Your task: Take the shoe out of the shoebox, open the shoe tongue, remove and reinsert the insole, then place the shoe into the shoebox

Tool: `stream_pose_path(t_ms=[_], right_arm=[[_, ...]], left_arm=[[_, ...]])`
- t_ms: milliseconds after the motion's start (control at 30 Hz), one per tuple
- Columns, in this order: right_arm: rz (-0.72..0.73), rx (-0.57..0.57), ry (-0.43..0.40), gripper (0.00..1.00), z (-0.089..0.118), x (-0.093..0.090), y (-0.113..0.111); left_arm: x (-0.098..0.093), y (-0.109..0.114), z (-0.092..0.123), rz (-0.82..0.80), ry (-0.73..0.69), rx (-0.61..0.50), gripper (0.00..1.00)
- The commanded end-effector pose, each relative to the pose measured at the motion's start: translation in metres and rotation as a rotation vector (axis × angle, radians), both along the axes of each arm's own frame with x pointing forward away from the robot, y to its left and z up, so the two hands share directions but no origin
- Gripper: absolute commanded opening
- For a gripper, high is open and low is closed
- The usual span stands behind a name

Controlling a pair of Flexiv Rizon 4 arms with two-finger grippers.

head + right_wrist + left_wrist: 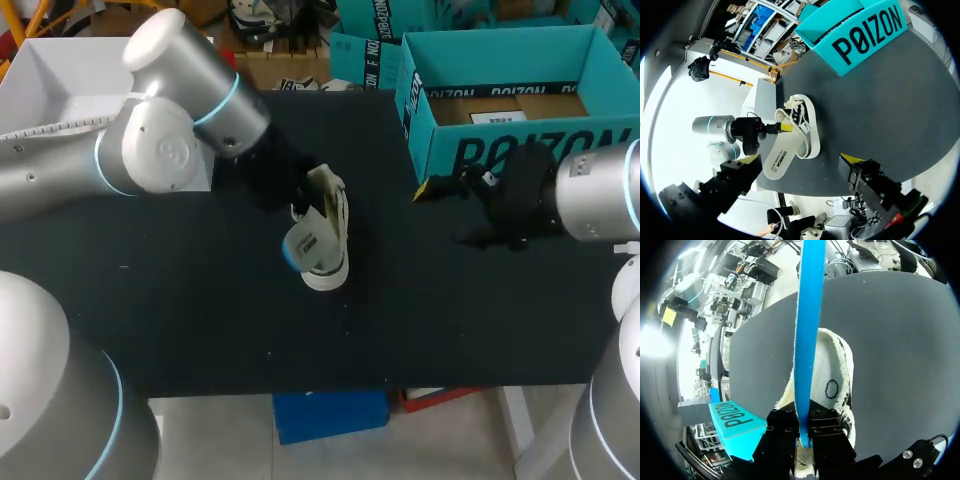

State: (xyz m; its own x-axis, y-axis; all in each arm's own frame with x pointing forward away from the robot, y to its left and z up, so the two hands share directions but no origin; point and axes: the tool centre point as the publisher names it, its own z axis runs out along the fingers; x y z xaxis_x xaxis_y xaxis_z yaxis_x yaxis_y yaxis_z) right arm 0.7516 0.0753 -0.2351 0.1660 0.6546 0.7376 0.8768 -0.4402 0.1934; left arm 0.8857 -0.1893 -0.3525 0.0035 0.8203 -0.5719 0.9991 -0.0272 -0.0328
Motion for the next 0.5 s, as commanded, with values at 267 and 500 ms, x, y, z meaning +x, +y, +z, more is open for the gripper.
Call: stream_pose_path(t_ms=[267,500], right_arm=[[-0.003,-0.004,0.001,1.0,-0.0002,0.0003,0.002],[-0.003,-0.004,0.001,1.0,-0.0002,0.0003,0.002]], left_arm=[[0.0089,-0.0095,0.0024,-0.022,0.009,-0.002,0.0],[0.0029,-0.0019,-0.004,-0.01,0.017,0.006,0.0]])
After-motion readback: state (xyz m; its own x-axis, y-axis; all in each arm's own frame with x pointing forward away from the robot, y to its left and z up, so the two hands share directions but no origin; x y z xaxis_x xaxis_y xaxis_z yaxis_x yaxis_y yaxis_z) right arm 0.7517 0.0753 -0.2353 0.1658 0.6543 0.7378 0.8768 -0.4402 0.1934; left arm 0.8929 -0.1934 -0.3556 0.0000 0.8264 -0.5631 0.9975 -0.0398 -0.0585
